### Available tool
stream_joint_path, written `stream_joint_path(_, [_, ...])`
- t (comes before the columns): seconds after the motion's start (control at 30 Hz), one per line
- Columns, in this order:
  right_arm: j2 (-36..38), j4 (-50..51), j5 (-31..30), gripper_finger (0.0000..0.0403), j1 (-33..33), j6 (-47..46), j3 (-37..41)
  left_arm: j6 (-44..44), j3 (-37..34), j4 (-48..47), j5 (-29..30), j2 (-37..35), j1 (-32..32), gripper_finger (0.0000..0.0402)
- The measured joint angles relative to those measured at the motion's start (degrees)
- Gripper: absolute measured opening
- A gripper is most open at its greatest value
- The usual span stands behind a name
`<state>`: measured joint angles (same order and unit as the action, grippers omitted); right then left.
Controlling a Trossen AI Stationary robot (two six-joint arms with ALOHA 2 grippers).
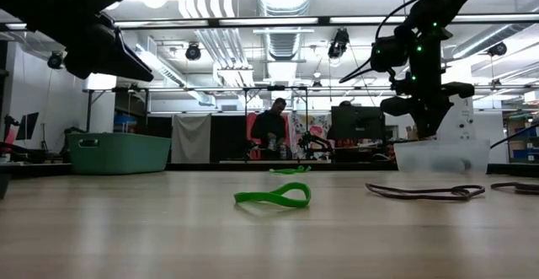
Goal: Sort rubber bands into baskets
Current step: Put the black rubber band into the transparent bin, then put the green rubber band into the yellow bin
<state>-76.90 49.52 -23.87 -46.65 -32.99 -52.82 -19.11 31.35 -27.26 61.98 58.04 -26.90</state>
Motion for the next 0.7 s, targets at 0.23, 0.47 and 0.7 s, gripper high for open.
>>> stream_joint_path(0.23, [0.0, -0.2, -0.2, 0.0159, 0.0, 0.0, 0.0, 0.0, 0.0, 0.9, 0.0, 0.0, 0.0, 0.0146])
stream_joint_path(0.47, [1.0, -0.1, 1.2, 0.0187, 2.3, -0.1, 0.0, 0.0, 0.0, 1.3, 0.0, 0.0, 0.0, 0.0146])
stream_joint_path(0.7, [6.5, -1.0, -3.5, 0.0176, 13.4, -2.8, 0.0, -0.6, 0.0, 3.1, -1.0, 0.0, 0.0, 0.0146])
